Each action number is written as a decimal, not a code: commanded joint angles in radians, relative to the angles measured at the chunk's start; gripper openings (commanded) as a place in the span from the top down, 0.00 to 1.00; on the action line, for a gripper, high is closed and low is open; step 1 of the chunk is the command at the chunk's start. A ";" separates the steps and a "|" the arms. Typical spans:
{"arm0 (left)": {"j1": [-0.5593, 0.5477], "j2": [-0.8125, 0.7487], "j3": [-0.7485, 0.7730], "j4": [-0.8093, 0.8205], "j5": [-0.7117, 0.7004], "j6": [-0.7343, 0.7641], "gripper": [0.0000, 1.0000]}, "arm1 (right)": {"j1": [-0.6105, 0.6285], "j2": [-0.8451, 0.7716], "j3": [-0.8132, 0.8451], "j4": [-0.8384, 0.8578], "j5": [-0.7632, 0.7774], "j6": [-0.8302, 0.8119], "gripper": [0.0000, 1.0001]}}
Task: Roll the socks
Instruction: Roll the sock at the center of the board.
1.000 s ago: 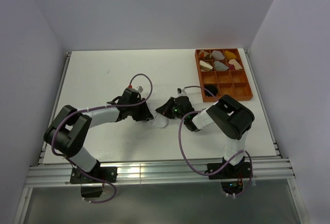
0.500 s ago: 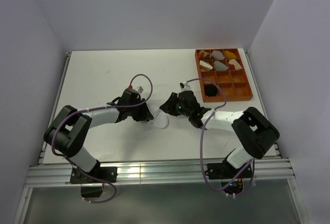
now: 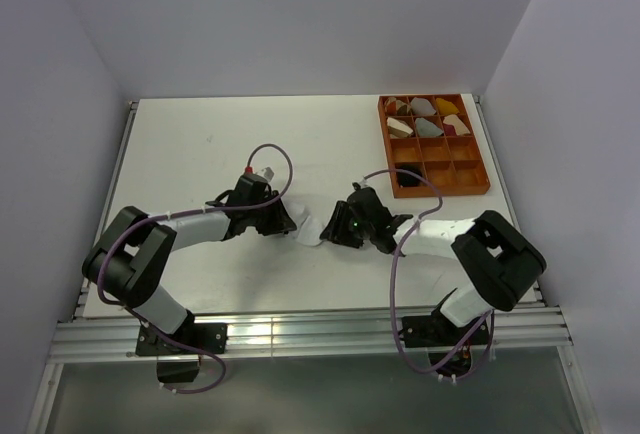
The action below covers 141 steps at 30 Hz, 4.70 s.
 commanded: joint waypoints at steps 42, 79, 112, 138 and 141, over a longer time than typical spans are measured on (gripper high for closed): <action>-0.126 0.059 0.185 -0.256 -0.526 0.077 0.96 | -0.187 0.213 0.152 0.153 -0.162 -0.115 0.96; -0.240 0.177 0.299 -0.372 -0.681 0.099 0.99 | -0.086 0.322 0.304 0.357 -0.106 0.180 0.50; -0.202 -0.064 0.181 -0.264 -0.506 0.050 0.35 | -0.072 0.431 0.195 0.477 -0.100 0.065 1.00; 0.033 -0.010 -0.059 0.140 -0.029 -0.088 0.39 | -0.060 0.420 0.166 0.523 -0.086 0.014 1.00; 0.033 0.011 -0.059 0.146 -0.012 -0.088 0.42 | -0.058 0.417 0.160 0.530 -0.083 0.013 1.00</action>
